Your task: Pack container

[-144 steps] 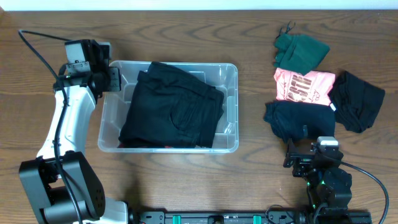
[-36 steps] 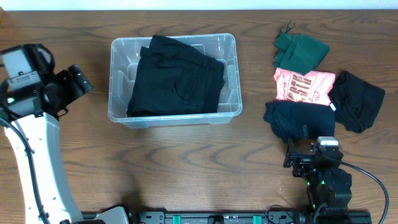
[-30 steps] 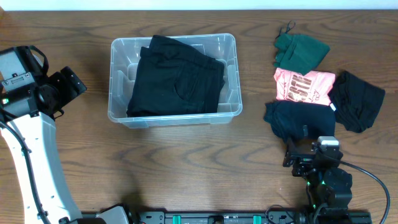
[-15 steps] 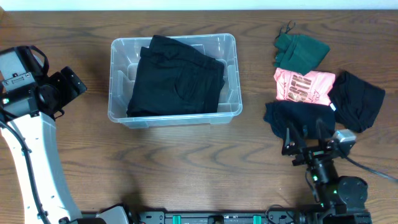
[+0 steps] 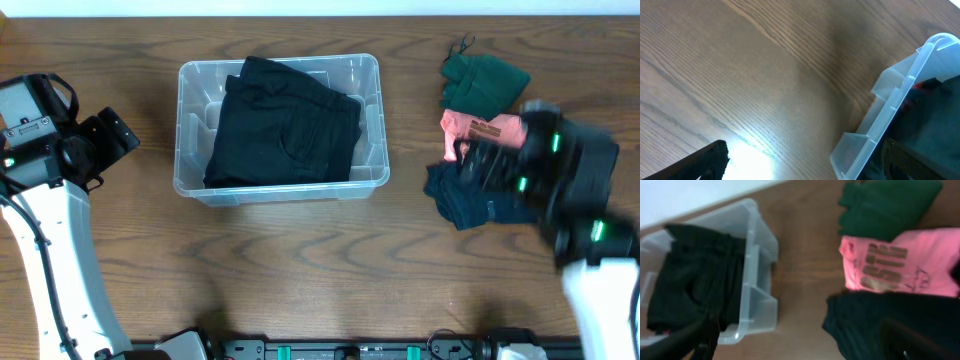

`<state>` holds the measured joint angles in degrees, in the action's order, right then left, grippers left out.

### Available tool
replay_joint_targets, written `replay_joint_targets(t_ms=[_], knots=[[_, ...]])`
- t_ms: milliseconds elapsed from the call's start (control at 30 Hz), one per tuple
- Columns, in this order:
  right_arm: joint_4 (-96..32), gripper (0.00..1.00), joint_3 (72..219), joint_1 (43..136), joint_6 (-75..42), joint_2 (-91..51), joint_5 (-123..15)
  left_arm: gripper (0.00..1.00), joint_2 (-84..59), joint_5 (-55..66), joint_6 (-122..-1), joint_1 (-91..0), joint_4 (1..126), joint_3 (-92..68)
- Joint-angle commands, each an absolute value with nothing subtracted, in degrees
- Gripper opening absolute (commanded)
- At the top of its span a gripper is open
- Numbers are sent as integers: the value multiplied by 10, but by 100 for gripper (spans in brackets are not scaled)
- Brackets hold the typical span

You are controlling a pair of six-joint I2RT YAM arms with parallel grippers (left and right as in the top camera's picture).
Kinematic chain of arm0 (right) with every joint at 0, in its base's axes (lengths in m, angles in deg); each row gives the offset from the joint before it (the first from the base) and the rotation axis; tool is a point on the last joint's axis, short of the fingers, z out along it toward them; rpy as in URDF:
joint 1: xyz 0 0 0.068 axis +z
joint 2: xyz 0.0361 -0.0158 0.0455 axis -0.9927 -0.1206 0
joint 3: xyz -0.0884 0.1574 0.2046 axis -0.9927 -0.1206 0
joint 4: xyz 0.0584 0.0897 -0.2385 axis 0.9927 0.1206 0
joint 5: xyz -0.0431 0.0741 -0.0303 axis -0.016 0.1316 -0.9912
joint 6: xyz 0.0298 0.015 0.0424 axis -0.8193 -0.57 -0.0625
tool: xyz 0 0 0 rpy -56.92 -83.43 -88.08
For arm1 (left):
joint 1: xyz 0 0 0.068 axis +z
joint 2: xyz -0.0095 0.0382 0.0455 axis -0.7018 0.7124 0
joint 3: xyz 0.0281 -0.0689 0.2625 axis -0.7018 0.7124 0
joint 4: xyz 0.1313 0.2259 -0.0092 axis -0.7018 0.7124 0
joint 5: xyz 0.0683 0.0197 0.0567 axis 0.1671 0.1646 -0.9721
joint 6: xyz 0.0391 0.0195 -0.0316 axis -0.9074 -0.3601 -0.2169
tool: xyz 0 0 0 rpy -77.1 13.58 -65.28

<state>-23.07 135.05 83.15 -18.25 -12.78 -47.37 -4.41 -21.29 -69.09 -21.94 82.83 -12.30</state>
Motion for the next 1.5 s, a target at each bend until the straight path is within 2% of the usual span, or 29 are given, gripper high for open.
replay_joint_targets(t_ms=[0, 200, 333, 467, 700, 933, 1067, 1467], knots=[[-177, 99, 1486, 810, -122, -225, -444, 98, -42, -220, -685, -218, 828, -126], [-105, 99, 1603, 711, -113, -334, -451, 98, -42, -220, -685, -218, 828, -126], [-68, 99, 1611, 588, -114, -377, -416, 98, -42, -220, -685, -218, 828, -126], [-41, 99, 1611, 472, -65, -423, -385, 98, -42, -220, -685, -218, 828, -126], [-52, 99, 1611, 346, -18, -515, -341, 98, -42, -220, -685, -218, 828, -126], [-82, 98, 1611, 320, 21, -638, -312, 98, -42, -220, -685, -218, 828, -126], [-93, 93, 1611, 323, 43, -689, -305, 98, -42, -220, -685, -218, 828, -126], [-144, 94, 1610, 357, 57, -723, -280, 98, -42, -220, -685, -218, 828, -126]])
